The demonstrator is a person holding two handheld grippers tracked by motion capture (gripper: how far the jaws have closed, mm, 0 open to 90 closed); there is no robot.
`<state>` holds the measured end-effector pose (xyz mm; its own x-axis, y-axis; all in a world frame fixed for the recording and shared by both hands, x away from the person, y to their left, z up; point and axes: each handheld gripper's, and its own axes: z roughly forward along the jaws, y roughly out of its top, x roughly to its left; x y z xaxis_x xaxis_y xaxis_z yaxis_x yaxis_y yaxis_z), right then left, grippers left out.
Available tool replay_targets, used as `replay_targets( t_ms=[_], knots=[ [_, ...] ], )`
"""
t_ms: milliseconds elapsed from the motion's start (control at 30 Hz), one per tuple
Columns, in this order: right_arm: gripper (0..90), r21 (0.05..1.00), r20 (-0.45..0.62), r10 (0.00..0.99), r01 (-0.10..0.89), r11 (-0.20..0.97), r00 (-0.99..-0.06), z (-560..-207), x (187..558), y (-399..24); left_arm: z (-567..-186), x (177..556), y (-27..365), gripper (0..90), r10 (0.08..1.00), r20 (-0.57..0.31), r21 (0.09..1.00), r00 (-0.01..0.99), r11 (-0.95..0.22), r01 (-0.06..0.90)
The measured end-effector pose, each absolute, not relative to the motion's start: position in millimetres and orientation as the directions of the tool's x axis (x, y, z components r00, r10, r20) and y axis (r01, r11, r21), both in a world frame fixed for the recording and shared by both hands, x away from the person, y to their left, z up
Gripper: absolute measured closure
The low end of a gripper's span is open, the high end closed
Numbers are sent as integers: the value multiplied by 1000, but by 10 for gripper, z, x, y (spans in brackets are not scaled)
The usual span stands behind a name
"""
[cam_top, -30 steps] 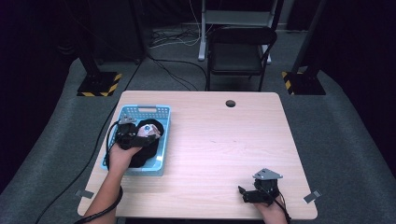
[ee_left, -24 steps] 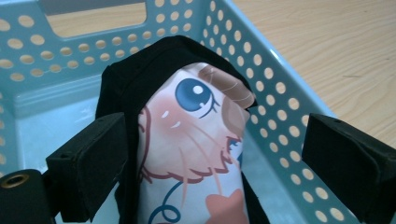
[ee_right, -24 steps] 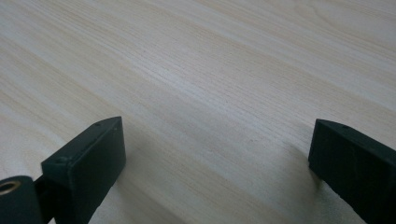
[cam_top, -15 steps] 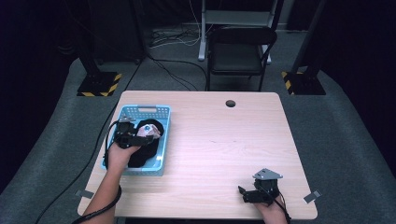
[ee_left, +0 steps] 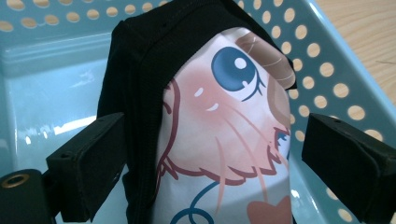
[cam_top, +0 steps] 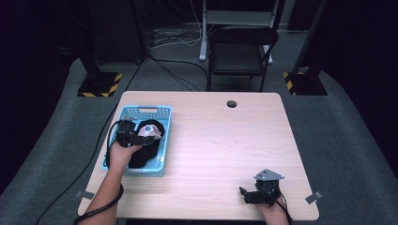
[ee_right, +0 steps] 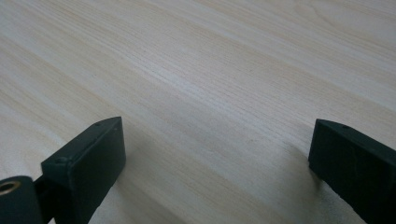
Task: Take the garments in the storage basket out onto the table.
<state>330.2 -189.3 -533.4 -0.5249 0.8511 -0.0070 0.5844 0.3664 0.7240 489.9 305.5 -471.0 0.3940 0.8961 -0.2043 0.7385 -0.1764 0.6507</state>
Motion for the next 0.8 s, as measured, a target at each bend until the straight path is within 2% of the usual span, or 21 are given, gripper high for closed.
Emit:
replay_targets(
  t_ms=[233, 533, 800],
  knots=[
    [32, 724, -7, 851, 584, 367, -525, -5334, 3302, -1893, -4751, 4932, 3037, 73, 904, -199, 609, 377, -187, 771],
    [32, 724, -6, 851, 585, 366, -525, -5334, 3302, -1893, -4783, 4971, 3047, 118, 906, -214, 579, 366, -184, 794],
    [32, 724, -6, 851, 585, 366, -525, -5334, 3302, -1893, -4798, 4989, 3041, 192, 910, -206, 554, 359, -193, 810]
  ],
)
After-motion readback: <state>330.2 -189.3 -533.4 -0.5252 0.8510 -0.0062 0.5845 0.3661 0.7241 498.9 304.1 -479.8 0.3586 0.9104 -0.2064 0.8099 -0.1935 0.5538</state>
